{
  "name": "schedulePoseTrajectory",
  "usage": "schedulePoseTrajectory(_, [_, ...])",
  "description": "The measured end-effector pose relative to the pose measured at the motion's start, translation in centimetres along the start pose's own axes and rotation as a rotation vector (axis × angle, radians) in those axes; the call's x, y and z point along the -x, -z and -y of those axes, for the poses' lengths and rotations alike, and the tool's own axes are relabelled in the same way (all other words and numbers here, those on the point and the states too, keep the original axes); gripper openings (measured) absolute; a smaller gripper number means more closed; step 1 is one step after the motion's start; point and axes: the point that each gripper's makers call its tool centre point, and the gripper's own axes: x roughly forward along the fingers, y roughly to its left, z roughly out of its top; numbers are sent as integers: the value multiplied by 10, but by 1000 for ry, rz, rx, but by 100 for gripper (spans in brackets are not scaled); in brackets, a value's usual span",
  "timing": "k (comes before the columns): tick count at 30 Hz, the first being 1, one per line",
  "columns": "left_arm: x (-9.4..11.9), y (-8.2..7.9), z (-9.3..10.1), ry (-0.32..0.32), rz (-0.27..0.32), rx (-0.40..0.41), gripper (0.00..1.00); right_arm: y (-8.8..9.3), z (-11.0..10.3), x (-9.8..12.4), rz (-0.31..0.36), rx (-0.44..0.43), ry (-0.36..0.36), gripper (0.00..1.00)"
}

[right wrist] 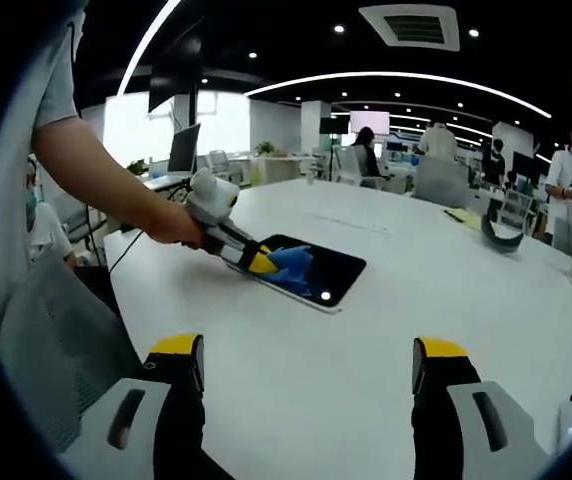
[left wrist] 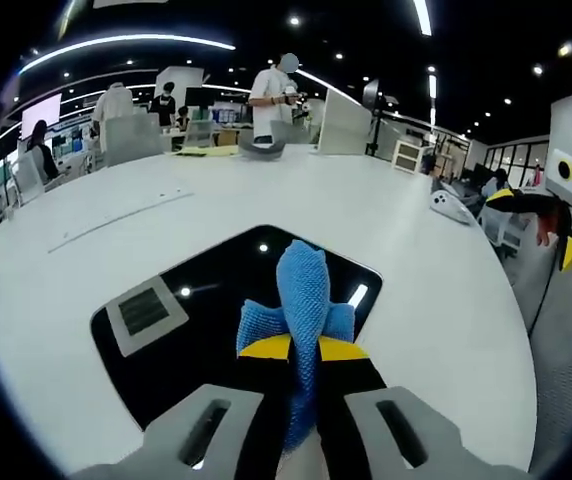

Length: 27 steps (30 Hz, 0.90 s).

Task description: Wipe the mirror surface with the cleaning cloth until all visible marks leave the cleaned area.

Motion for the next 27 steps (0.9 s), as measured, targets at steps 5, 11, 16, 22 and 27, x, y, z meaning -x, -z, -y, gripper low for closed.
schedulePoseTrajectory(5, [0,0,-3,-7,1,-13,5,0,2,1,3,-2,6,85])
schedulePoseTrajectory(11, [2,0,-5,-1,0,-19,5,1,0,1,-3,2,1,85])
schedulePoseTrajectory(16, [4,-1,-7,-8,2,-19,5,3,-1,0,-10,9,-6,85])
schedulePoseTrajectory(22, [5,-1,-9,-8,6,-15,5,2,0,0,-9,7,-3,85])
schedulePoseTrajectory(27, [5,-1,-11,-2,8,-7,5,2,-1,0,-9,9,-6,85])
